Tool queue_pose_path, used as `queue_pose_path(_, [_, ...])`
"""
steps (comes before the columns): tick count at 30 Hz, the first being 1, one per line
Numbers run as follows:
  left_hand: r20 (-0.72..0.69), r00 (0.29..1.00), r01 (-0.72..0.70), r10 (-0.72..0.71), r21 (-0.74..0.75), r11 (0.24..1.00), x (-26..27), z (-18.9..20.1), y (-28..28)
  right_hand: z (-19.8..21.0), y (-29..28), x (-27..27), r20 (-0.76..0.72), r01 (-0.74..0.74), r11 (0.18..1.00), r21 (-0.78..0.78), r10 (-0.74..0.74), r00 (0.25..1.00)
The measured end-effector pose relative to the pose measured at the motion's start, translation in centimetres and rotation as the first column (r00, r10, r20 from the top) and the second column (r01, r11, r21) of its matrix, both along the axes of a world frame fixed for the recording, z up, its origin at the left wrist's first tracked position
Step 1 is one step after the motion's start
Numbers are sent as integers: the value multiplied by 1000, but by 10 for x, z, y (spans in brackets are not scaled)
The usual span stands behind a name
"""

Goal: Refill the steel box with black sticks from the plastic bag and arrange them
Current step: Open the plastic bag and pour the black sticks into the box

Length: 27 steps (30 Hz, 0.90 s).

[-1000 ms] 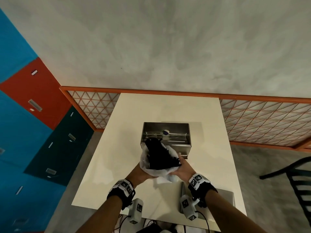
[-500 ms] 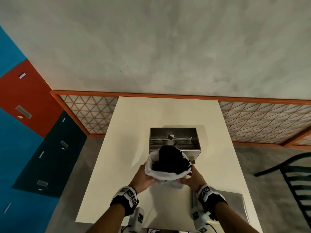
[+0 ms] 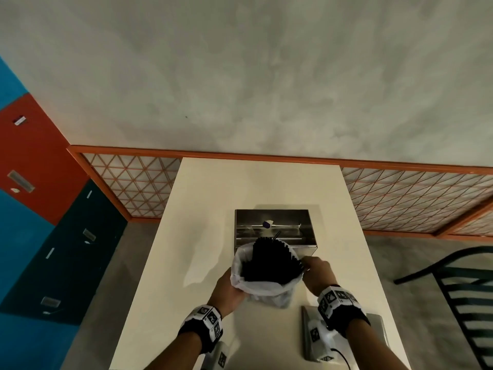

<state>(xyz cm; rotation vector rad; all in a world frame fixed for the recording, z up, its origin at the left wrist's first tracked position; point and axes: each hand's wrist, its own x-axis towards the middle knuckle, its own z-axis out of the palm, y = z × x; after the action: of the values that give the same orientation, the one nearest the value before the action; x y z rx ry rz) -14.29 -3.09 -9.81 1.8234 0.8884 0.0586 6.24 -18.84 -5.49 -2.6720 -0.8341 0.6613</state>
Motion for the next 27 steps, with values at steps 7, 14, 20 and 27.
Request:
queue_pose_path(7, [-30, 999, -21, 21, 16, 1000, 1, 6, -2, 75, 43, -5, -47, 84, 916, 392, -71, 996])
queue_pose_path(14, [-56, 998, -1, 2, 18, 1000, 1, 13, -3, 64, 74, -5, -52, 46, 937, 347, -30, 998])
queue_pose_path(20, [-97, 995, -8, 11, 37, 999, 2, 15, -2, 52, 81, -4, 131, -194, 905, 379, 155, 979])
queue_pose_path(27, [-102, 995, -17, 18, 4, 1000, 2, 16, 0, 43, 68, -4, 342, -370, 867, 334, 254, 905])
